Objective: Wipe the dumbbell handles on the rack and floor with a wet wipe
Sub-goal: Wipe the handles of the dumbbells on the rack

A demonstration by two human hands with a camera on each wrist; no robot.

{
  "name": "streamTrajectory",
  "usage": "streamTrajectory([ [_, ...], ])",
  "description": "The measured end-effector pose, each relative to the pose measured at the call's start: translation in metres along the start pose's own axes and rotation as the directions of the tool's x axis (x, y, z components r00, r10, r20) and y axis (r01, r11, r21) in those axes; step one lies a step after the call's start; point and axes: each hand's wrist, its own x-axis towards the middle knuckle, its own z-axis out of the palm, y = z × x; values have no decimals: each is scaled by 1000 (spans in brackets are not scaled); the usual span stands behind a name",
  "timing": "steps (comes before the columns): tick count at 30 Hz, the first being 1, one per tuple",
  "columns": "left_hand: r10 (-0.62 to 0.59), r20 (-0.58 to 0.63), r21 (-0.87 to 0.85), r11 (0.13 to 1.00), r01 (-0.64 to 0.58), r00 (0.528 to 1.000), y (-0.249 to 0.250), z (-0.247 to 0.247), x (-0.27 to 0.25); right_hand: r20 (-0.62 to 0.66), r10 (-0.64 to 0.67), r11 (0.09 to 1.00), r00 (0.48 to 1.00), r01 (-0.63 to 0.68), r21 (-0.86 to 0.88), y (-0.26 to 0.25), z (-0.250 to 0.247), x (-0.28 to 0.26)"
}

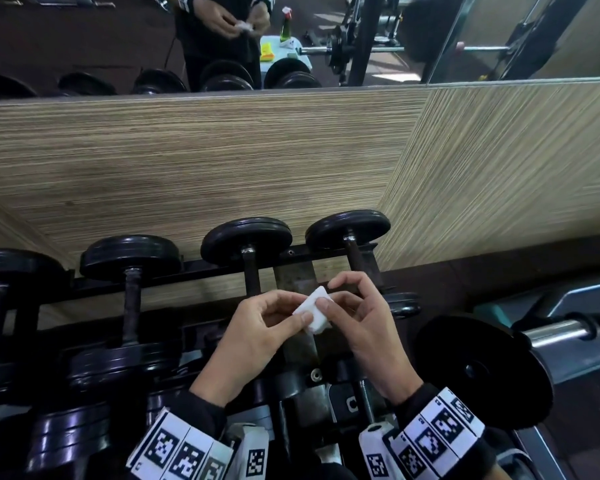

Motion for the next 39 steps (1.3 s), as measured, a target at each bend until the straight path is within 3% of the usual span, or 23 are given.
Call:
streamTrajectory([
  [5,17,-101,-124,992,-29,995,4,13,3,-8,-55,980,998,53,-189,-1,-7,-1],
  [10,55,-146,-177,981,-81,988,2,27,10,98,14,960,995,14,-281,-4,-21,-4],
  [14,12,-179,-247,967,-57,984,-7,37,17,137,60,952,989,-15,-307,-5,-37,0],
  [18,47,-187,-150,986,-76,981,-14,43,22,192,73,951,979,-10,-308,-8,-43,8],
  [22,72,-153,-173,980,-99,986,-17,42,29,180,109,971,978,-66,-228,-5,-50,15],
  [24,84,-116,-79,992,-93,990,-21,39,39,152,128,968,980,-91,-233,-4,-55,20],
  [26,114,-119,160,983,-94,986,-32,33,52,105,134,943,985,-95,-320,-3,-68,30],
  [27,161,-144,349,931,-102,976,-40,27,57,78,125,919,989,-86,-385,-2,-80,38],
  [29,275,-148,742,666,-78,950,-55,13,65,49,93,818,994,-48,-573,0,-108,61],
  [31,305,-142,926,376,18,942,-67,3,70,74,128,617,989,-21,-787,4,-137,86],
  [32,302,-153,952,300,58,941,-70,1,73,98,195,513,976,-17,-858,7,-149,98],
  [33,299,-161,962,261,82,940,-69,2,75,112,281,436,953,-23,-900,11,-158,109],
  [35,324,-155,973,214,87,933,-69,7,78,147,432,365,890,-24,-931,22,-173,129],
  [39,346,-219,947,302,113,912,-72,7,78,228,618,347,752,-1,-938,50,-181,159],
])
